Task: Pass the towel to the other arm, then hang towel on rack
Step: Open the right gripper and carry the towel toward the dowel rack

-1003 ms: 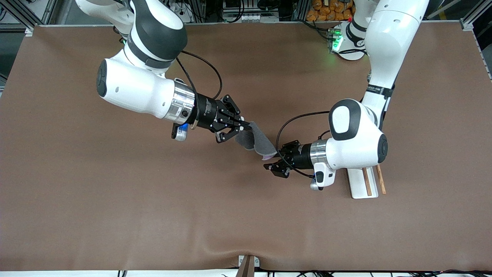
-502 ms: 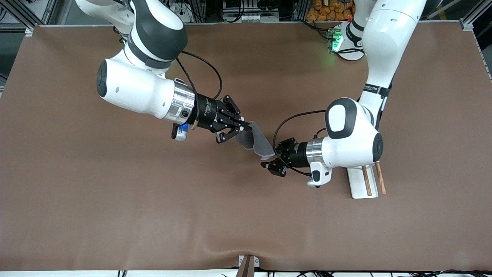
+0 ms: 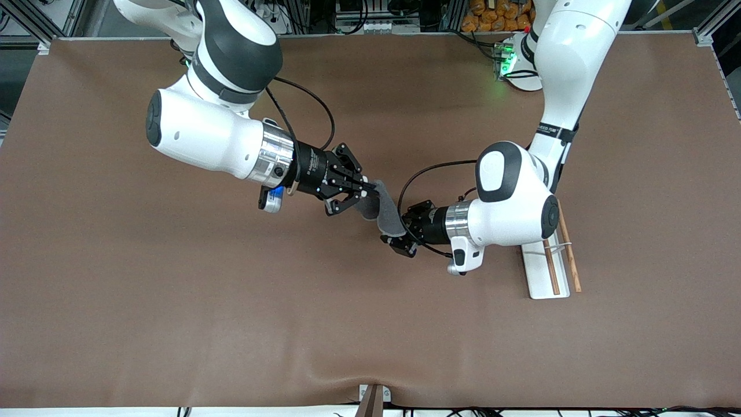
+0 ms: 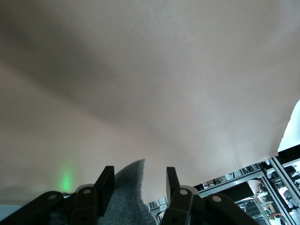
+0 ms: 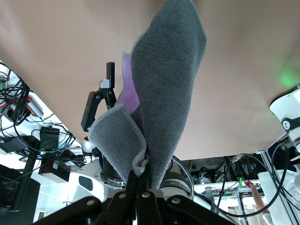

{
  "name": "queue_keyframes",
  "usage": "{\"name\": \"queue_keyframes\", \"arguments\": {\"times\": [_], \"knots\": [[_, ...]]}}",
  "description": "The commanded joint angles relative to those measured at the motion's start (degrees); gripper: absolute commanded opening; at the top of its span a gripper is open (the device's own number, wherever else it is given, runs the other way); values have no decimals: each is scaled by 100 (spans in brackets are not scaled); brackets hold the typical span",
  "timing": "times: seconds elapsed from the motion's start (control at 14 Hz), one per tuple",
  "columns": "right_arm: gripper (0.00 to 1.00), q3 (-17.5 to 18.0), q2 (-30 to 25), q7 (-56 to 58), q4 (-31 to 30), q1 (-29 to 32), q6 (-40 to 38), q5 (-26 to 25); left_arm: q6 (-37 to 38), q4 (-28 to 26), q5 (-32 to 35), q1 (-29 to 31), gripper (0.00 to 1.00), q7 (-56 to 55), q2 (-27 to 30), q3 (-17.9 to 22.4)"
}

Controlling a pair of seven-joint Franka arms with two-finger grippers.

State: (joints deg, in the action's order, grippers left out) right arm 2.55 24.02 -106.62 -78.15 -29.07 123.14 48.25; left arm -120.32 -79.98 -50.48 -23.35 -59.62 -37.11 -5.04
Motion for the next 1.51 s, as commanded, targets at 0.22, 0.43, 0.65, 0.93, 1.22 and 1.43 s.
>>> {"name": "queue_keyframes", "arguments": {"times": [0.22,0.43,0.65,0.93,1.22,1.43], "knots": [[0,-71,67,-105,125,-81,35,106,237,35,3,41,16,-85,-42,38],[0,-71,59,-96,125,-73,35,106,246,35,12,58,6,-76,-42,38],[54,-71,50,-70,125,6,-18,115,237,44,3,76,0,-67,-51,56],[88,-71,50,-61,125,-2,-36,71,237,79,299,59,0,-14,1,100],[100,-97,-38,0,107,225,-658,18,307,105,1172,287,0,-32,309,82],[100,-106,-152,411,125,620,-1447,27,474,96,1864,331,0,161,625,74]]}}
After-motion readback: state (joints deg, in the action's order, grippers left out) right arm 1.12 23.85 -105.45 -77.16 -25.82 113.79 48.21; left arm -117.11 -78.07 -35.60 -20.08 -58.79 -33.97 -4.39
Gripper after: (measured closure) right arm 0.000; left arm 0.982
